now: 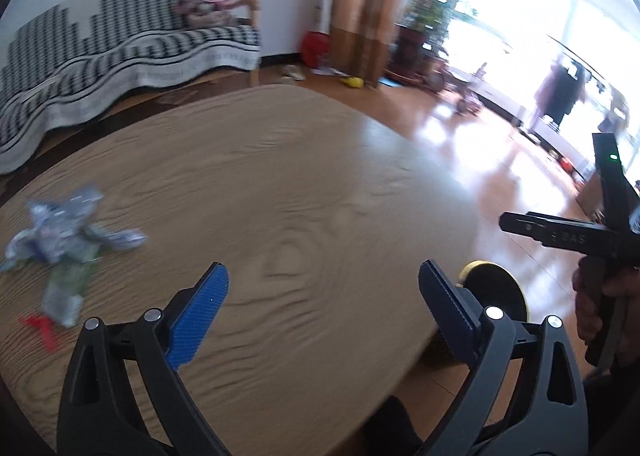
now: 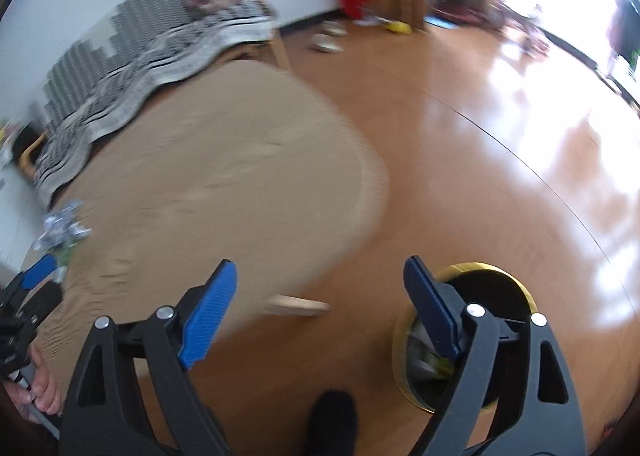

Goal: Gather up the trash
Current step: 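Grasp the red ribbon with the left gripper while the right gripper grasps a foil strip, then carry the red ribbon and foil strip with both grippers over the bin, then open the left gripper to drop the ribbon while the right gripper releases the foil strip, then grasp the green-white cigarette pack with the left gripper while the right gripper reaches the blister pack, then grasp the silver pill blister pack with the right gripper while the left gripper lifts the cigarette pack, then carry the cigarette pack and blister pack with both grippers over the bin, then open the left gripper to drop the cigarette pack while the right gripper releases the blister pack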

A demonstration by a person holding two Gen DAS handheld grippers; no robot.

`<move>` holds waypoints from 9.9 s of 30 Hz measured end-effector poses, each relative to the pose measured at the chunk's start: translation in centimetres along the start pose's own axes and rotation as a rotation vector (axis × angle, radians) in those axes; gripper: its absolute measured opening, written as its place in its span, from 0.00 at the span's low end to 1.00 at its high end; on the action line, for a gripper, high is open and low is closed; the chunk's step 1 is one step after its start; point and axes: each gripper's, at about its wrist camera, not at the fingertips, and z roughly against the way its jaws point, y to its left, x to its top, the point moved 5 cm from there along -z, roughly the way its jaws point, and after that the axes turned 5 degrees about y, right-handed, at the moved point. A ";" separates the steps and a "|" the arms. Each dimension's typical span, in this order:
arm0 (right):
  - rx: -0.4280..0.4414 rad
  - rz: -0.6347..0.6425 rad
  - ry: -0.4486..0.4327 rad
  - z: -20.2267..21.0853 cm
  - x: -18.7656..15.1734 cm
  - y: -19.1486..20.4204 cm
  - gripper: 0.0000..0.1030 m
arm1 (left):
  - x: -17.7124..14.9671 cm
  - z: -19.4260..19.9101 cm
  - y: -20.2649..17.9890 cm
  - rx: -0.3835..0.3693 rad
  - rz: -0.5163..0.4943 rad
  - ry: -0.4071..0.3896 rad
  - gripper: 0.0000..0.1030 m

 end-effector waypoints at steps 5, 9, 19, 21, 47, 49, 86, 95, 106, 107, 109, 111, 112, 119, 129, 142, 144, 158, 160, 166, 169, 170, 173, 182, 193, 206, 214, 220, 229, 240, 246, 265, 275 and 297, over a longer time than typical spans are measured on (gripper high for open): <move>0.134 0.151 0.008 -2.2 1.3 12.8 0.81 | -1.4 2.6 9.7 0.145 0.146 -0.007 0.90; 0.191 0.266 0.020 -3.9 1.2 21.3 0.81 | -3.8 5.0 18.1 0.260 0.276 0.000 0.90; 0.200 0.480 0.078 -10.8 0.0 34.0 0.81 | -9.3 4.7 26.4 0.366 0.426 0.105 0.91; 0.188 0.498 0.087 -12.0 -0.1 35.0 0.81 | -9.6 3.7 26.3 0.364 0.422 0.134 0.91; 0.201 0.735 0.108 -16.3 -0.4 39.7 0.14 | -8.8 1.9 26.1 0.437 0.337 0.150 0.14; 0.205 0.735 0.100 -15.3 -0.5 39.2 0.14 | -8.8 2.0 26.2 0.413 0.349 0.155 0.10; -0.134 -0.003 -0.075 4.0 -3.0 -9.1 0.14 | 2.7 -3.1 -12.0 -0.154 -0.058 -0.002 0.09; -0.278 -0.278 -0.005 5.1 -8.6 -21.7 0.14 | -0.7 -8.5 -25.8 -0.331 -0.237 0.075 0.10; -0.249 -0.402 0.083 3.0 -10.5 -25.8 0.14 | -5.8 -14.5 -32.5 -0.406 -0.348 0.199 0.10; -0.245 -0.406 0.089 2.8 -10.4 -25.8 0.14 | -6.0 -15.0 -32.8 -0.409 -0.348 0.211 0.10; -0.240 -0.403 0.099 2.4 -10.2 -25.7 0.14 | -6.3 -16.1 -33.1 -0.415 -0.345 0.234 0.10; -0.242 -0.398 0.102 2.2 -10.1 -25.7 0.14 | -6.7 -16.8 -33.4 -0.419 -0.347 0.253 0.10; -0.239 -0.398 0.101 2.2 -10.0 -25.6 0.14 | -6.9 -17.1 -33.6 -0.420 -0.349 0.260 0.10; -0.232 -0.408 0.099 2.2 -10.0 -26.2 0.14 | -7.4 -17.7 -34.3 -0.458 -0.362 0.302 0.10; -0.230 -0.416 0.107 2.0 -10.1 -26.8 0.14 | -6.1 -17.2 -34.4 -0.474 -0.324 0.278 0.69; -0.294 -0.383 0.124 1.3 -9.6 -24.8 0.51 | -2.7 -11.7 -28.1 -0.424 -0.269 0.157 0.79; -0.306 -0.368 0.094 1.7 -8.9 -23.9 0.57 | -1.9 -10.6 -26.0 -0.402 -0.243 0.131 0.81; -0.149 -0.072 0.016 -1.6 -0.9 -3.1 0.69 | 2.2 -2.8 -2.3 -0.020 -0.032 -0.054 0.91; -0.107 -0.027 0.011 -2.4 0.2 1.2 0.70 | 2.2 -1.9 1.2 0.038 0.000 -0.065 0.91; 0.000 0.105 0.021 -4.9 2.1 13.4 0.71 | 0.1 1.0 12.5 0.162 0.123 -0.081 0.91; 0.042 0.153 0.036 -6.1 2.4 18.4 0.71 | -0.9 2.2 16.4 0.213 0.145 -0.085 0.91; 0.054 0.172 0.040 -6.6 2.4 20.3 0.71 | -1.2 2.4 17.3 0.224 0.148 -0.082 0.91; 0.082 0.208 0.057 -7.7 2.4 24.2 0.71 | -1.6 2.2 19.9 0.246 0.157 -0.061 0.91; 0.202 0.202 0.118 -10.5 2.4 31.7 0.71 | -3.4 -1.5 23.3 0.246 0.177 0.062 0.91; 0.348 0.124 0.249 -14.3 4.2 37.9 0.71 | -3.8 -3.3 23.0 0.211 0.184 0.130 0.77; 0.503 -0.074 0.373 -18.4 5.6 40.0 0.71 | -4.9 -1.2 22.2 0.213 0.142 0.121 0.55; 0.508 -0.056 0.398 -19.5 5.0 41.9 0.39 | -6.6 1.1 22.7 0.226 0.141 0.116 0.55; 0.512 -0.022 0.346 -17.5 5.1 41.5 0.31 | -6.8 3.2 24.1 0.239 0.185 0.085 0.55; 0.464 0.033 0.267 -11.5 4.7 35.7 0.30 | -5.4 5.9 24.3 0.244 0.253 0.008 0.55; 0.277 0.021 0.111 -2.6 4.0 19.4 0.30 | -0.8 4.4 12.9 0.159 0.092 -0.055 0.55; 0.131 -0.061 0.030 1.3 2.3 7.0 0.30 | 1.3 2.3 2.8 0.050 -0.019 -0.079 0.55; -0.208 -0.378 0.043 4.1 -8.0 -22.4 0.30 | -2.3 -8.8 -26.8 -0.303 -0.317 0.064 0.55; -0.199 -0.461 0.082 3.1 -9.8 -26.5 0.30 | -4.6 -14.3 -30.7 -0.335 -0.362 0.175 0.55; -0.181 -0.459 0.094 3.0 -10.0 -26.4 0.31 | -4.6 -15.0 -32.1 -0.386 -0.345 0.197 0.75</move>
